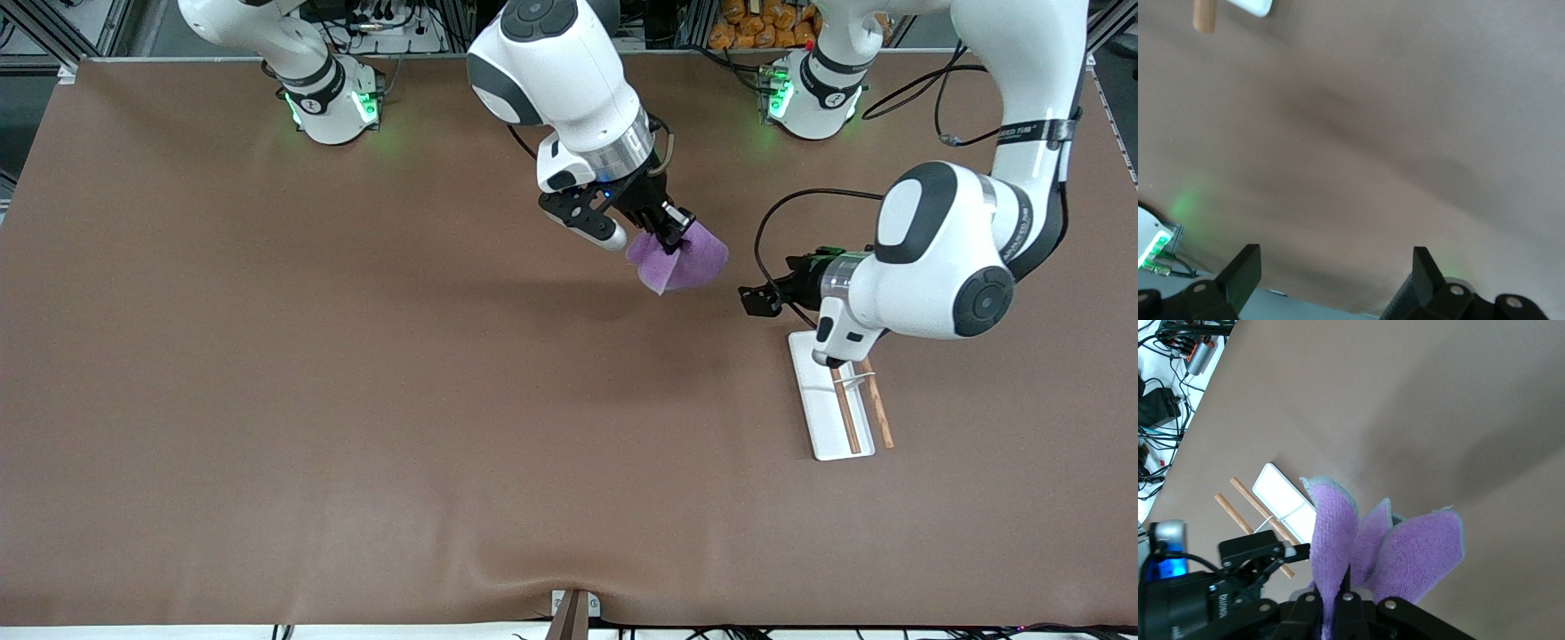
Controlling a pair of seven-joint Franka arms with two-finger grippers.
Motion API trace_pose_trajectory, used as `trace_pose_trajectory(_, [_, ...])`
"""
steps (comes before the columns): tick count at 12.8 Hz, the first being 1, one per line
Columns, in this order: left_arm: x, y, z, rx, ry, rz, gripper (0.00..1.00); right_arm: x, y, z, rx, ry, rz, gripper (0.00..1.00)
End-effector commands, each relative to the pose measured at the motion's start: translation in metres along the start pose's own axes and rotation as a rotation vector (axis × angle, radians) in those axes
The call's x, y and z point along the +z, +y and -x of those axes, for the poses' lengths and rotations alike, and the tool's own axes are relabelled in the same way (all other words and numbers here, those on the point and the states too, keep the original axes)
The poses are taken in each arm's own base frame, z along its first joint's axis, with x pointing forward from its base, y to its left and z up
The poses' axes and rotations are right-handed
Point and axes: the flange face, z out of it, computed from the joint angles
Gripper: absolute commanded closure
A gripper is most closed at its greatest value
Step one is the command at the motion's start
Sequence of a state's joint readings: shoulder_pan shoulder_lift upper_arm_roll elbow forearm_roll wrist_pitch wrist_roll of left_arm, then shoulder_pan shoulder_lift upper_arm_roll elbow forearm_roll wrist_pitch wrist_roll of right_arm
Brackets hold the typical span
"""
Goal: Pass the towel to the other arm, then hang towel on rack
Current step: 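Grasp the hanging towel with the left gripper beside the right gripper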
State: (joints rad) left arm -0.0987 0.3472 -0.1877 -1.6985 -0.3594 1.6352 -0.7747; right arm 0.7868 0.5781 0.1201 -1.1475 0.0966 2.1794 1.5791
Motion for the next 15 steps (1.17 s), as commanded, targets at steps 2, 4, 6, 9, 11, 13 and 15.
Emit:
trace_pose_trajectory(2, [0.013,0.005,0.019,-0.097,-0.052,0.016,0.00,0.004,-0.002,0.009,0.001,0.000,-0.006,1.00])
trace_pose_trajectory(4, [0.018,0.011,0.022,-0.146,-0.075,0.022,0.00,0.004,-0.002,0.007,0.004,0.001,-0.006,1.00])
trace_pose_trajectory(6, [0.023,0.012,0.018,-0.177,-0.087,0.016,0.00,0.004,-0.002,0.007,0.004,0.001,-0.006,1.00])
trace_pose_trajectory(9, [0.037,0.017,0.012,-0.262,-0.113,-0.004,0.00,0.004,-0.002,0.007,0.004,0.001,-0.006,1.00])
trace_pose_trajectory(11, [0.036,0.022,0.016,-0.307,-0.125,-0.002,0.00,0.004,-0.002,0.007,0.004,0.001,-0.004,1.00])
trace_pose_trajectory(13, [0.029,0.025,0.022,-0.340,-0.136,-0.018,0.00,0.004,-0.002,0.007,0.004,0.001,-0.004,1.00])
trace_pose_trajectory(15, [0.021,0.025,0.030,-0.358,-0.160,-0.040,0.00,0.004,-0.002,0.006,0.006,0.002,-0.005,1.00])
